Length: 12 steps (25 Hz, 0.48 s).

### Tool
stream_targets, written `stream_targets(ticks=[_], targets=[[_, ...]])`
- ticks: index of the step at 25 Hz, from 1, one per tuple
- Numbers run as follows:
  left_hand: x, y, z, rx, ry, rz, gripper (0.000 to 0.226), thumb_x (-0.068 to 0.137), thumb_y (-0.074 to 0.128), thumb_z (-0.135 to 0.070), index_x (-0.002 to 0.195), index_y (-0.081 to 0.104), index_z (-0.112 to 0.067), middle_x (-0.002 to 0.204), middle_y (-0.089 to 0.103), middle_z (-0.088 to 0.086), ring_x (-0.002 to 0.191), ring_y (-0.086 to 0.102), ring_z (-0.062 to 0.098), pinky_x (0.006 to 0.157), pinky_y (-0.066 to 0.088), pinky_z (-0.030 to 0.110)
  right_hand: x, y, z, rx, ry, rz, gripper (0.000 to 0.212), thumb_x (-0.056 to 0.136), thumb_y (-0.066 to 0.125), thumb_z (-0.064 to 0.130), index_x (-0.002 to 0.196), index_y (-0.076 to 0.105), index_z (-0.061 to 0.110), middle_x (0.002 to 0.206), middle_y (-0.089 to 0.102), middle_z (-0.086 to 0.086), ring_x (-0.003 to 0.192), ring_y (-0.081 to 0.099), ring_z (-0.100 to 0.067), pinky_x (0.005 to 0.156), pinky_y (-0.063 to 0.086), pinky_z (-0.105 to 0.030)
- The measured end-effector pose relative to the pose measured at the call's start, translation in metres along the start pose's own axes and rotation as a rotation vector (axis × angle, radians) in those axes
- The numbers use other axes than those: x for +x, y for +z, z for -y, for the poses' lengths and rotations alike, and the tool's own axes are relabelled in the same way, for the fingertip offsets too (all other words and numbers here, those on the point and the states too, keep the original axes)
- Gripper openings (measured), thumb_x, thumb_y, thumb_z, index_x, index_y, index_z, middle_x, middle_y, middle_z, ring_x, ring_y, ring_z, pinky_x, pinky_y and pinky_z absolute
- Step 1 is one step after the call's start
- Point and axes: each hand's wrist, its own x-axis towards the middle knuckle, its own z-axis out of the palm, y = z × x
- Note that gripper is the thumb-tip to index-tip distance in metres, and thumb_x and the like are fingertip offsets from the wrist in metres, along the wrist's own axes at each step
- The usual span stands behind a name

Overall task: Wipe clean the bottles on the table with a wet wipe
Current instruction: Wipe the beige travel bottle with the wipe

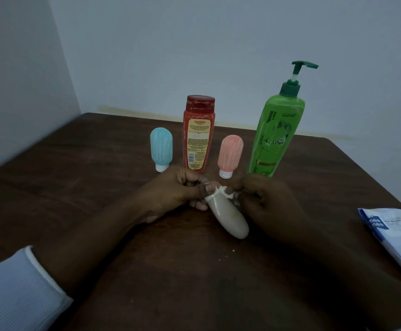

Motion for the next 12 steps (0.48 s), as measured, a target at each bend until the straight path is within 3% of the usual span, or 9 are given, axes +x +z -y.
stream_targets(ticks=[3, 7, 10, 12], targets=[[0.0, 0.001, -0.001, -0.006, 0.003, 0.01, 0.039, 0.086, 0.069, -0.018, 0.12, 0.072, 0.001, 0.117, 0.077, 0.014, 0.115, 0.071, 0.032, 0.088, 0.063, 0.031, 0.002, -0.001, 0.003, 0.065, -0.036, 0.029, 0.025, 0.089, 0.062, 0.006, 0.105, 0.074, 0.021, 0.106, 0.071, 0.008, 0.1, 0.064, -0.001, 0.085, 0.05, -0.019], [0.001, 0.001, -0.001, 0.016, -0.025, -0.01, 0.027, 0.095, 0.065, -0.007, 0.121, 0.072, -0.001, 0.116, 0.078, 0.012, 0.112, 0.073, 0.025, 0.091, 0.063, 0.035, 0.004, -0.025, 0.001, 0.161, 0.054, 0.285, 0.027, 0.089, 0.067, 0.004, 0.101, 0.073, 0.027, 0.107, 0.07, 0.013, 0.102, 0.066, -0.003, 0.086, 0.055, -0.031], [0.001, 0.001, -0.003, 0.02, -0.038, -0.016, 0.026, 0.095, 0.064, -0.006, 0.12, 0.072, -0.002, 0.115, 0.078, 0.011, 0.111, 0.074, 0.023, 0.088, 0.063, 0.032, 0.001, -0.051, -0.002, 0.135, 0.024, 0.534, 0.025, 0.086, 0.069, 0.004, 0.097, 0.075, 0.025, 0.102, 0.072, 0.012, 0.096, 0.069, -0.007, 0.083, 0.056, -0.034], [0.001, 0.001, -0.003, 0.011, -0.036, -0.017, 0.027, 0.095, 0.064, -0.006, 0.12, 0.072, -0.003, 0.115, 0.078, 0.011, 0.109, 0.074, 0.021, 0.086, 0.064, 0.03, 0.0, -0.056, -0.001, 0.184, 0.006, 0.524, 0.026, 0.085, 0.068, 0.0, 0.096, 0.076, 0.022, 0.097, 0.073, 0.009, 0.092, 0.071, -0.01, 0.08, 0.057, -0.034]])
